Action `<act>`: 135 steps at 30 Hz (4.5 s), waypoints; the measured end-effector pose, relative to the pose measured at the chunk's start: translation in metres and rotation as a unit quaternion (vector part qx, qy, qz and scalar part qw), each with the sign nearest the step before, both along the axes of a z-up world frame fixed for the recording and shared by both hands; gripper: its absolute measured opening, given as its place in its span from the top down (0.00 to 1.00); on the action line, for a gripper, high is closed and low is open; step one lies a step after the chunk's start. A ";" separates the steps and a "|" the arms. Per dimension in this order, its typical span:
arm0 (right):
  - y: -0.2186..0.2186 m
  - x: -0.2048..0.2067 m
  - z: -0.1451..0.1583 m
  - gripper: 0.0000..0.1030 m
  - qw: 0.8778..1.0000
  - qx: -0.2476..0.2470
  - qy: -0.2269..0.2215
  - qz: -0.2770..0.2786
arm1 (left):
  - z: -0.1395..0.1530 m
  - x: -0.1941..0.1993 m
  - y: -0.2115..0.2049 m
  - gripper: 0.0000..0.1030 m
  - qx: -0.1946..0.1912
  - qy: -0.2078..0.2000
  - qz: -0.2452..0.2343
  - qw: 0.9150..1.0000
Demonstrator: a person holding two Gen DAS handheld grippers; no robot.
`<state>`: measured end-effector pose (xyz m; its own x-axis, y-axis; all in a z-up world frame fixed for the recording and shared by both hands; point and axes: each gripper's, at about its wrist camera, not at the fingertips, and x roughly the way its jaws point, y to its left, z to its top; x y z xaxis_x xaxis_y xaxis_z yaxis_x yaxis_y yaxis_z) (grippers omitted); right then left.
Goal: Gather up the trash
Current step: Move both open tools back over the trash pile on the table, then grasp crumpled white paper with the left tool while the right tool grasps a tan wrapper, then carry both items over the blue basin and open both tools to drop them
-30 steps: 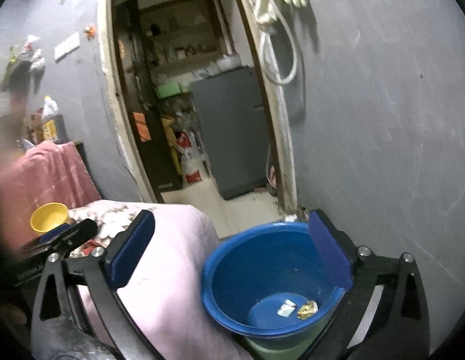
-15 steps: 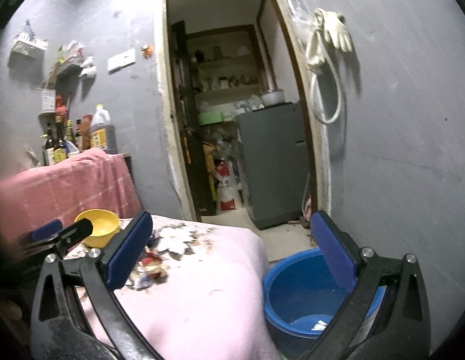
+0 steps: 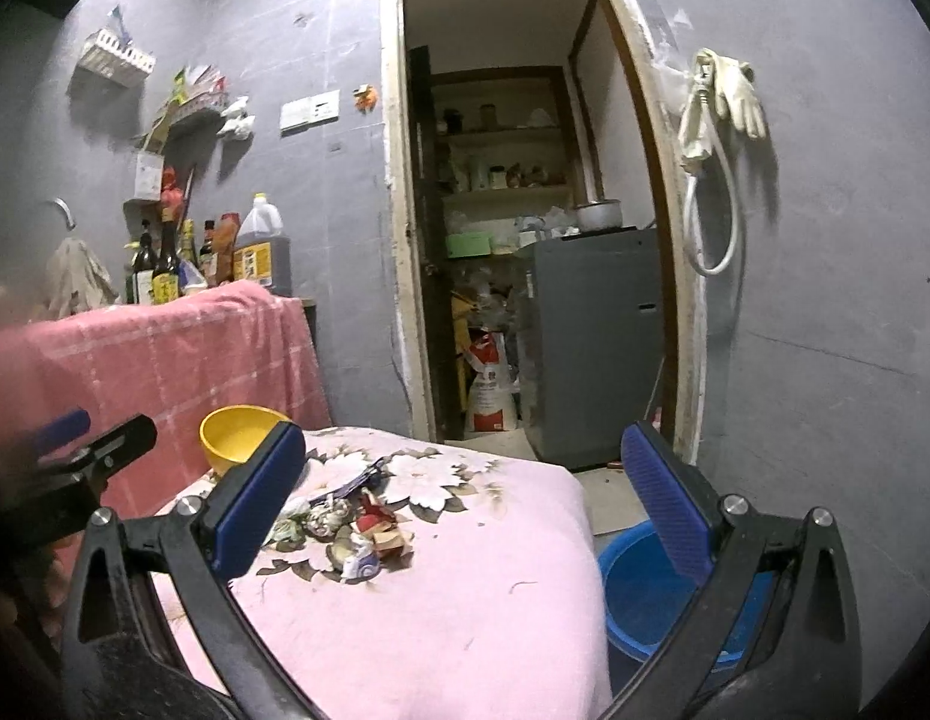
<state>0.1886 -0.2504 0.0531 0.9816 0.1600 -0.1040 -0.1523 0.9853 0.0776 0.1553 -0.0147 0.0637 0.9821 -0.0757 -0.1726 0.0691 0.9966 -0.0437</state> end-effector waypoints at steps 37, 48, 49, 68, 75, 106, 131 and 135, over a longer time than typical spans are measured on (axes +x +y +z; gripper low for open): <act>0.054 0.171 -0.080 0.11 0.968 -0.069 0.229 0.083 | -0.089 0.152 0.020 0.21 0.031 0.228 -0.024 0.973; 0.082 0.209 -0.111 0.22 0.934 -0.090 0.326 0.114 | -0.111 0.194 0.017 0.60 -0.017 0.339 -0.060 0.939; 0.082 0.210 -0.112 0.22 0.934 -0.088 0.328 0.114 | -0.111 0.194 0.017 0.63 -0.021 0.339 -0.061 0.939; 0.065 0.185 -0.104 0.69 0.932 -0.009 0.323 0.163 | -0.100 0.161 0.013 0.85 -0.064 0.334 -0.086 0.937; 0.050 0.159 -0.089 0.70 0.945 -0.008 0.289 0.151 | -0.089 0.137 0.003 0.85 -0.070 0.314 -0.107 0.941; -0.118 0.028 0.038 0.69 0.999 -0.008 -0.040 -0.032 | 0.045 0.098 -0.185 0.85 -0.047 0.024 -0.288 0.956; -0.211 0.095 -0.077 0.67 0.980 0.064 0.159 -0.101 | -0.075 0.191 -0.293 0.82 0.003 0.299 -0.296 0.907; -0.218 0.102 -0.089 0.67 0.976 0.070 0.179 -0.107 | -0.089 0.202 -0.297 0.76 0.003 0.325 -0.294 0.899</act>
